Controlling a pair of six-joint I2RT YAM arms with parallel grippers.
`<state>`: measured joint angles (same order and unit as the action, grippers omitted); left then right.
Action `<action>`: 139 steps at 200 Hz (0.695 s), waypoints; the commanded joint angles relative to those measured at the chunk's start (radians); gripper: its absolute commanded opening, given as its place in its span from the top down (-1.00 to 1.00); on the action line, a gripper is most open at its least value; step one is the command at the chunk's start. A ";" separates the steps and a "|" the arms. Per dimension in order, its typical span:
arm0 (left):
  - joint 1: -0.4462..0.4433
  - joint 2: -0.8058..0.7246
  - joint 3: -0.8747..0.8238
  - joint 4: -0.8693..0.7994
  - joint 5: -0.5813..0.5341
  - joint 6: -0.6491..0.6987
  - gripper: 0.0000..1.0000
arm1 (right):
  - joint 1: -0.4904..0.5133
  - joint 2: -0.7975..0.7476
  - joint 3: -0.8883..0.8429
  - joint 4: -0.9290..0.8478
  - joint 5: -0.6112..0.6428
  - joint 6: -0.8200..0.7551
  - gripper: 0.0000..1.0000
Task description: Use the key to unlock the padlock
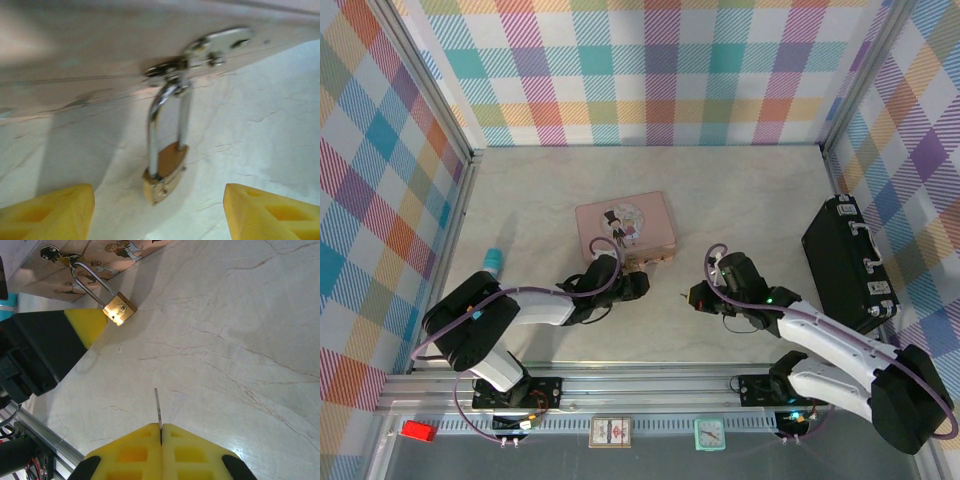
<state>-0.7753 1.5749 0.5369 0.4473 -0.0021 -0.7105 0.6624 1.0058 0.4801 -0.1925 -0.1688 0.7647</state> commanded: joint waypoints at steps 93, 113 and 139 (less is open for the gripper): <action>-0.003 0.261 0.023 0.312 0.007 -0.156 -0.03 | 0.006 0.009 -0.009 0.081 -0.004 0.030 1.00; -0.006 0.261 0.021 0.305 -0.008 -0.153 0.08 | 0.006 0.019 -0.006 0.088 -0.009 0.030 1.00; -0.006 0.255 0.017 0.303 -0.012 -0.149 0.24 | 0.006 0.030 -0.006 0.096 -0.013 0.030 1.00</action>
<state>-0.7761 1.7943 0.5755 0.8219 -0.0437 -0.8162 0.6624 1.0237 0.4786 -0.1287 -0.1684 0.7822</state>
